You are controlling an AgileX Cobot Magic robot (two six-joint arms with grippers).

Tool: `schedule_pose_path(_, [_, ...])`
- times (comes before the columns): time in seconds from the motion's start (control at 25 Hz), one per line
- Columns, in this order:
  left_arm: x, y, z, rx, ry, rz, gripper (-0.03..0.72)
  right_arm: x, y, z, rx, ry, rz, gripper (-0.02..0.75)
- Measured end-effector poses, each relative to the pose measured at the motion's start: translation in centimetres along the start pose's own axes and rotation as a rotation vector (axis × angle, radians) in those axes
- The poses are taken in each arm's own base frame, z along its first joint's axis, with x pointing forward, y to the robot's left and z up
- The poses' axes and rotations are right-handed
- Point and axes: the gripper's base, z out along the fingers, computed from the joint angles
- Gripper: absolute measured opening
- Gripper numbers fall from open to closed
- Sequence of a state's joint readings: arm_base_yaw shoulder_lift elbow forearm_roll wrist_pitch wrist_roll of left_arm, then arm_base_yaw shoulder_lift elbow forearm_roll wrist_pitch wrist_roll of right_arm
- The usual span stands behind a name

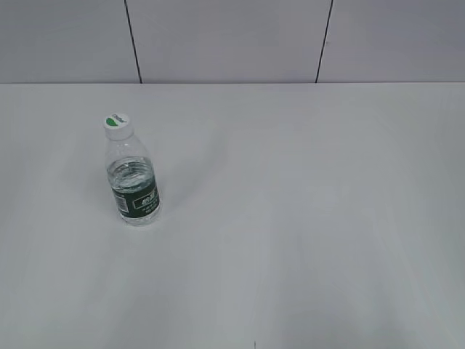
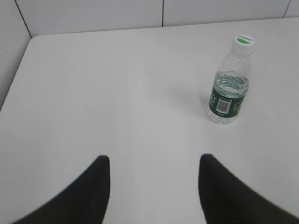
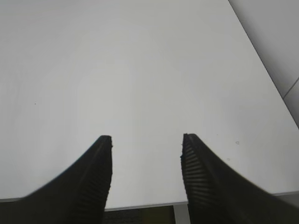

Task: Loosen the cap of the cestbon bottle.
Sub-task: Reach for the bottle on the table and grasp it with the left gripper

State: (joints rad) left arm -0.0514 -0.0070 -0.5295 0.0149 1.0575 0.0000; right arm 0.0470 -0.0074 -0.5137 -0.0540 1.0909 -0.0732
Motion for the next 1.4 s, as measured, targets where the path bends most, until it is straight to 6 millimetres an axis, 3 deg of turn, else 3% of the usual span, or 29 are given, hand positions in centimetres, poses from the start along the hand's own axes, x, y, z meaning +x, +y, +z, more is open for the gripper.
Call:
schedule_pose_path(0.2, [-2.0,0.2,-0.6,-0.026,-0.104,0.016,0.383,0.0,0.0,0.0,0.000,0.000,0.000,0.373])
schedule_pose_path(0.44, [-4.9,0.3,2.5,-0.037,-0.062,0.036,0.383,0.0,0.0,0.0,0.000,0.000,0.000,0.373])
schedule_pose_path(0.6, [-6.9,0.3,5.9,-0.037,-0.038,0.052,0.383,0.0,0.0,0.0,0.000,0.000,0.000,0.373])
schedule_pose_path(0.88, [-8.8,0.1,14.1,-0.017,0.029,0.073,0.383,0.0,0.0,0.0,0.000,0.000,0.000,0.373])
schedule_pose_path(0.96, [-8.7,-0.1,17.2,-0.004,0.055,0.061,0.383,0.0,0.0,0.0,0.000,0.000,0.000,0.373])
schedule_pose_path(1.2, [-9.3,-0.4,22.4,0.017,-0.086,0.095,0.383,0.0,0.0,0.0,0.000,0.000,0.000,0.373])
schedule_pose_path(1.4, [-8.5,-0.5,26.3,0.032,-0.144,0.097,0.383,0.0,0.0,0.0,0.000,0.000,0.000,0.373])
